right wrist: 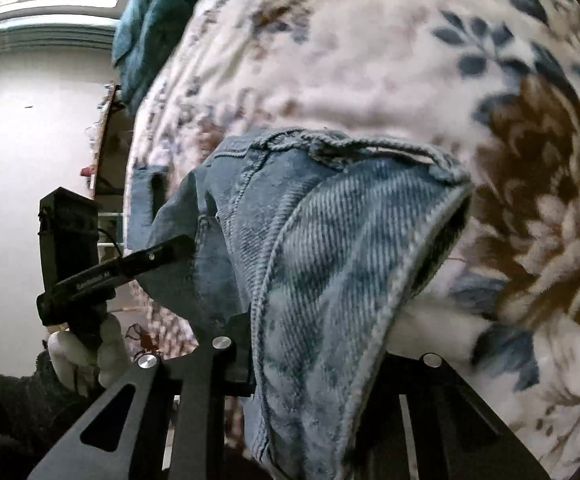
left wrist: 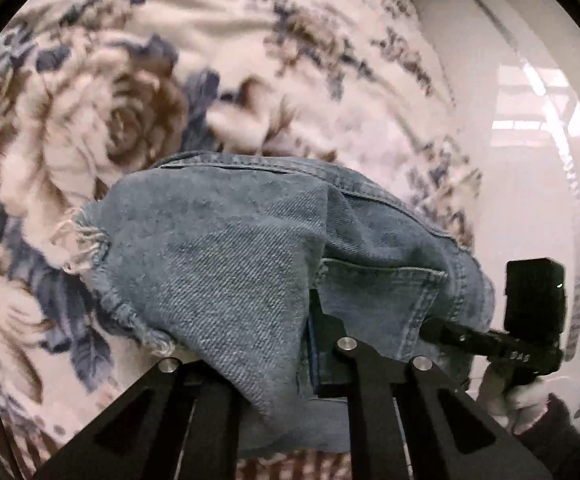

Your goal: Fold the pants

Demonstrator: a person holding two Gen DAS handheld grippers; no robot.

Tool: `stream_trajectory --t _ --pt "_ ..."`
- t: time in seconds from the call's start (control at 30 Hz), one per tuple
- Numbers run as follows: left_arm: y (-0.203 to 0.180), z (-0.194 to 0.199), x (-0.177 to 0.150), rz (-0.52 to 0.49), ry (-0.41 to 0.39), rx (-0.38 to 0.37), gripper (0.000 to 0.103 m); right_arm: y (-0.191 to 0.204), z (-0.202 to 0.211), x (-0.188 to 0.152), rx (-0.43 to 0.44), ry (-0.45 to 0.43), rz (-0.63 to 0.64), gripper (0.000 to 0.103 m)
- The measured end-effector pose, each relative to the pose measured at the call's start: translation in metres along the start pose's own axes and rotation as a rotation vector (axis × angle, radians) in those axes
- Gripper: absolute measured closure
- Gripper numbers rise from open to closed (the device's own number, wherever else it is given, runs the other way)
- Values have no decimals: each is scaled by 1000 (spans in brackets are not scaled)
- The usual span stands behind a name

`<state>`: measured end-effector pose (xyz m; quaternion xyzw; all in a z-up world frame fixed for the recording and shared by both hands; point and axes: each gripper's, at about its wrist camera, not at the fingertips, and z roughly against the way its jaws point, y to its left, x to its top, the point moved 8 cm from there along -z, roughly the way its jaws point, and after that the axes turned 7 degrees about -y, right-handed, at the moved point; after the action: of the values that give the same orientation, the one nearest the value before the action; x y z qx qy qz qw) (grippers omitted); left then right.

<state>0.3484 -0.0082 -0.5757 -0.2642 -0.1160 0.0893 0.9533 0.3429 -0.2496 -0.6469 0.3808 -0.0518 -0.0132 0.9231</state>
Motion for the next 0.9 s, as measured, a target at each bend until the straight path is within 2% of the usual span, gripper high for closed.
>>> stream_trajectory --t 0.2,0.3,0.4,0.57,0.7,0.8,0.9 --pt "-8 70 34 3 -74 6 95 65 18 22 37 -17 48 79" --pt "8 117 56 -3 -120 28 95 117 13 33 66 -21 77 79" --pt "33 157 75 -1 -154 56 95 178 -11 43 93 -13 110 79" --pt "109 229 115 17 -196 81 95 288 -69 57 130 -9 149 79" --pt "193 278 153 12 -195 94 95 356 -131 59 142 -14 144 79" --pt "246 293 174 7 -169 96 95 400 -193 62 152 -17 116 79" --pt "311 285 196 4 -123 117 95 420 -243 65 157 -6 89 79"
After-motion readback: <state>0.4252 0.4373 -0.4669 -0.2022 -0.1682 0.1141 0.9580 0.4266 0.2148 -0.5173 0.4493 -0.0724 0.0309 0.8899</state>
